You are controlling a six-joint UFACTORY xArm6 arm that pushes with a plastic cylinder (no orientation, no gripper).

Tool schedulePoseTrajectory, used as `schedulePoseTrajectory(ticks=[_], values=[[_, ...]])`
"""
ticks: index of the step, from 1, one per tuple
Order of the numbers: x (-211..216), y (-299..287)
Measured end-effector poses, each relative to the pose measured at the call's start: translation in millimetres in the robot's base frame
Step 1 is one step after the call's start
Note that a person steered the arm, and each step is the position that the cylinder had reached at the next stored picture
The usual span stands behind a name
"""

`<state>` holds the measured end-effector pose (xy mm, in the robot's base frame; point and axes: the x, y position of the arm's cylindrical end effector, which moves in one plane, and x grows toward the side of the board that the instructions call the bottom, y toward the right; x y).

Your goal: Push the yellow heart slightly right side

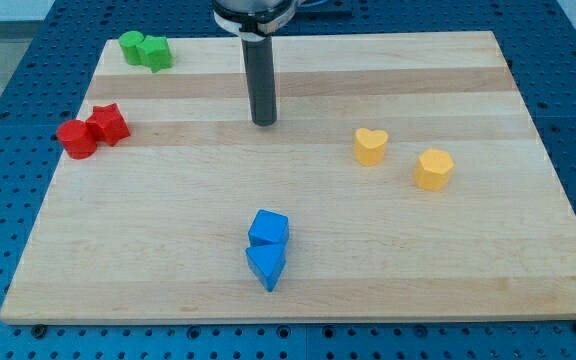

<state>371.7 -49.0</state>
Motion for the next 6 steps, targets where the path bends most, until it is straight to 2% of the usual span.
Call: schedulePoseTrajectory(ticks=[1, 2, 4, 6], values=[[37.2, 16.0], [48.2, 68.5], [48.9, 173.9], [46.0, 221.9]])
